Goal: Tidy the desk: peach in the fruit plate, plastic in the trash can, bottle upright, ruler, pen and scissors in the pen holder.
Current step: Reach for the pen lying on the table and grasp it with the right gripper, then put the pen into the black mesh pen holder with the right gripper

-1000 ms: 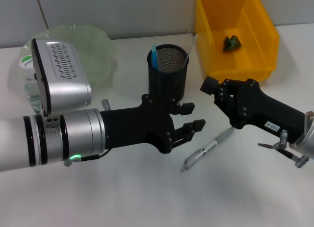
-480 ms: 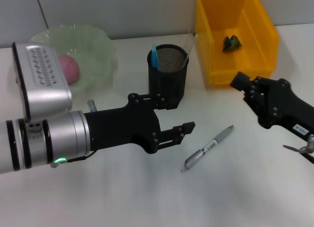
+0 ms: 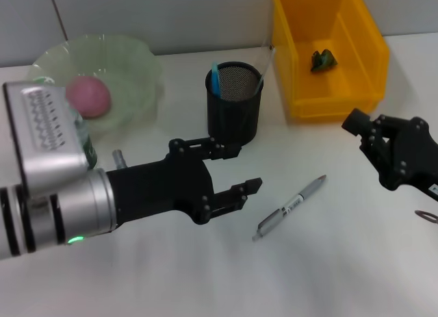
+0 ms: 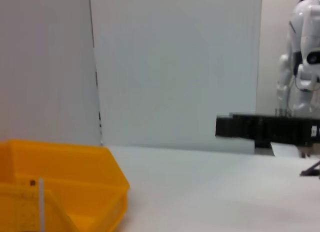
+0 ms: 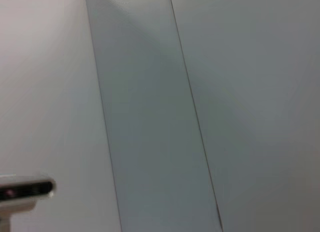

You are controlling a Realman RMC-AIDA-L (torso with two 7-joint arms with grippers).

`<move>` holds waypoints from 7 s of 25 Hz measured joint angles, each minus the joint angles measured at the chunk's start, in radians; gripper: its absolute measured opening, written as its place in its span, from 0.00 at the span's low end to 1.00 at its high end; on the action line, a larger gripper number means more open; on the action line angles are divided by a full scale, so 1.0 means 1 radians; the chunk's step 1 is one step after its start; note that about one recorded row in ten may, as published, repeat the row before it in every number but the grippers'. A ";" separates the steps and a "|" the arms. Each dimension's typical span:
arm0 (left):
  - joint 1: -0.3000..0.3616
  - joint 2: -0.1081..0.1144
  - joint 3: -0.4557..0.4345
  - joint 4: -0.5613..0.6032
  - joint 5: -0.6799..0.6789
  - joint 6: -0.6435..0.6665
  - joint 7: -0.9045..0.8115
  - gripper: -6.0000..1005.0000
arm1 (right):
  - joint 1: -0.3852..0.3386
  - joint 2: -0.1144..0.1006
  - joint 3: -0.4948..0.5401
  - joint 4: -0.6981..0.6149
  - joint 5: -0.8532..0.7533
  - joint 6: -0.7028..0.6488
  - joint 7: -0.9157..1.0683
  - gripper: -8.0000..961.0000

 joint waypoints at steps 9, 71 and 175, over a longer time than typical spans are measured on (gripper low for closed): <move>0.028 0.001 -0.011 -0.313 -0.389 0.150 0.507 0.57 | 0.050 0.001 -0.250 -0.358 -0.019 0.080 0.345 0.02; 0.023 0.000 -0.152 -0.752 -0.582 0.367 0.750 0.58 | 0.337 0.011 -1.415 -0.997 -0.565 0.201 0.962 0.82; 0.016 0.002 -0.176 -0.790 -0.583 0.468 0.727 0.58 | 0.519 0.010 -1.486 -0.555 -0.505 0.474 0.872 0.19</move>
